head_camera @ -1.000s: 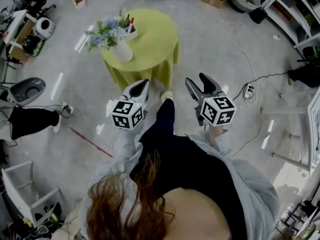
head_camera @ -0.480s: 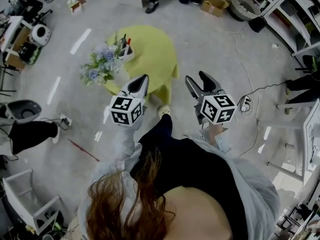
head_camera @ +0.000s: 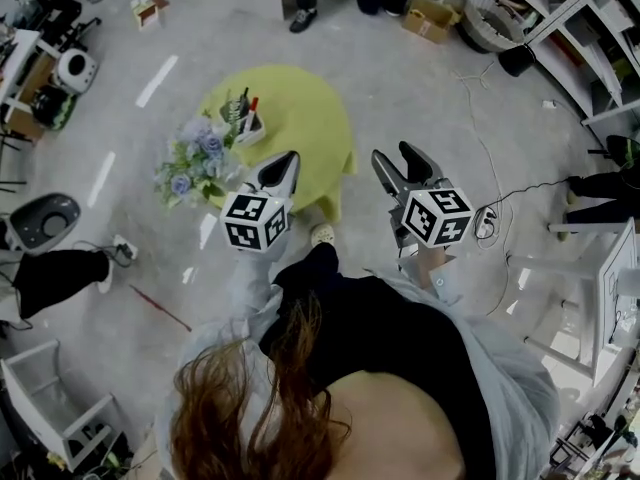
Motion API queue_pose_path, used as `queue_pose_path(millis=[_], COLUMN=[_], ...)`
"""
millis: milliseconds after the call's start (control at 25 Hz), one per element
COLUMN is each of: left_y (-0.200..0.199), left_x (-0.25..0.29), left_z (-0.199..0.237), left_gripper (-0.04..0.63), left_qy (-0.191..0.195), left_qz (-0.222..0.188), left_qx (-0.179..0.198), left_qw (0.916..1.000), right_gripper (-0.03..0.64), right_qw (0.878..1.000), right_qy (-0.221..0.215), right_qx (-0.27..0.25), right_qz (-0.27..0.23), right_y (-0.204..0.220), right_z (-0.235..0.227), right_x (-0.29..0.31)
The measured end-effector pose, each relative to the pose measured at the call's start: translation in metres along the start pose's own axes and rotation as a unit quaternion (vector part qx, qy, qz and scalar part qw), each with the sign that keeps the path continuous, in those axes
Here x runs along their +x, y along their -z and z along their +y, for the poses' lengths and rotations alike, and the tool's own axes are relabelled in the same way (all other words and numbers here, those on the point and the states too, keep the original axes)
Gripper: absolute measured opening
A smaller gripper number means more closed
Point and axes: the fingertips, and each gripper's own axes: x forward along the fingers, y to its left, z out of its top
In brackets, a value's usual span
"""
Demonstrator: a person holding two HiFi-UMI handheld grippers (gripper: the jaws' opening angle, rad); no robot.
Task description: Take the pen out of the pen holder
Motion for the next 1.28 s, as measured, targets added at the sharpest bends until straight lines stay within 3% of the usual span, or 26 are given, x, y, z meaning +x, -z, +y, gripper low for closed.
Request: queue_pose_path(millis=[800,1120,1280], left_y=[0.003,-0.003,-0.009], left_x=[0.029,0.044,0.058], left_z=[0.031,0.055,0.059], left_gripper=[0.02,0.02,0.02], left_qy=[-0.037,-0.112,-0.146], left_qz=[0.01,-0.01,-0.014], left_qx=[-0.029,-0.071,-0.074], left_qw=[0.9988,0.9912,0.9864], right_gripper=[0.262,0.262,0.262], right_qw=[0.998,0.986,0.979], right_qy=[-0.06,-0.155,-0.189], right_qx=[0.003,-0.028,-0.033], right_qz=[0.026,0.06,0.073], right_y=[-0.018,-0.035,-0.049], right_z=[-0.017,-0.013,-0.026], right_x=[0.083,0.139,0.165])
